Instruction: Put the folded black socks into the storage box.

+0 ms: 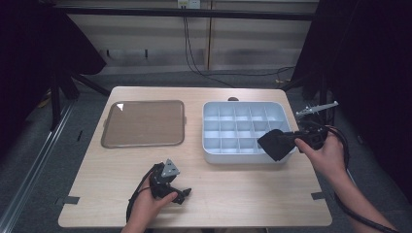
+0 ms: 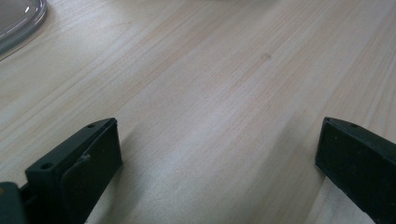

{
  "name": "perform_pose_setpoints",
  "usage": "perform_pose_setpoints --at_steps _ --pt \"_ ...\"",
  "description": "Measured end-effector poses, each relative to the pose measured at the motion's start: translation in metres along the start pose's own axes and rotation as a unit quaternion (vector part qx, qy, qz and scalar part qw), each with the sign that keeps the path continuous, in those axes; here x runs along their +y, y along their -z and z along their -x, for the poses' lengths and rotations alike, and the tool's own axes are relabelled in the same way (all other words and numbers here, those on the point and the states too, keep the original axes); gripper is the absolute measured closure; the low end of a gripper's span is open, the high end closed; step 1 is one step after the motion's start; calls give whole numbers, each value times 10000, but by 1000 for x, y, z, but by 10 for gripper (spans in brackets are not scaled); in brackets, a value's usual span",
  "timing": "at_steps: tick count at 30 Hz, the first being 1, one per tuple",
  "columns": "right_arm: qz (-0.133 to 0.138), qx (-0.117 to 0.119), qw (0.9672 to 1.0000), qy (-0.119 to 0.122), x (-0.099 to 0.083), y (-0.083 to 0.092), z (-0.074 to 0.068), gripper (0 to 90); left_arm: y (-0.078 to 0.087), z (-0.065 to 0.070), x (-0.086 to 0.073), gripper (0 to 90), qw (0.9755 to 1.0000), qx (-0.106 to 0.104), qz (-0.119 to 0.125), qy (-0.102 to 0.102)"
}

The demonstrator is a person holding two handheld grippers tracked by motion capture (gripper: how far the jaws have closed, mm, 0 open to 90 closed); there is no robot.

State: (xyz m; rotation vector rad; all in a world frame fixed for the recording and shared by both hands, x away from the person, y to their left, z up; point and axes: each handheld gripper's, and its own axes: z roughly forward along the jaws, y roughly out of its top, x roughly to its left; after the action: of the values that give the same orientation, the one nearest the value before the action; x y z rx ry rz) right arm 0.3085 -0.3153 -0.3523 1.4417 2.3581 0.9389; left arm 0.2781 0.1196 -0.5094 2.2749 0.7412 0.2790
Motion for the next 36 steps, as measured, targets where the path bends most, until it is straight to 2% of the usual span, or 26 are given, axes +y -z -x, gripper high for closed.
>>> perform_pose_setpoints --at_steps 12,27,36 --pt "3 -317 9993 -188 2 -4 15 715 0 0 0 0 10000 16 -11 -6" --pt "-54 -733 9961 -496 -4 -14 39 714 0 0 0 0 10000 15 -9 -7" --pt "-123 -908 9943 -553 -8 -21 42 713 0 0 0 0 10000 17 -12 -4"
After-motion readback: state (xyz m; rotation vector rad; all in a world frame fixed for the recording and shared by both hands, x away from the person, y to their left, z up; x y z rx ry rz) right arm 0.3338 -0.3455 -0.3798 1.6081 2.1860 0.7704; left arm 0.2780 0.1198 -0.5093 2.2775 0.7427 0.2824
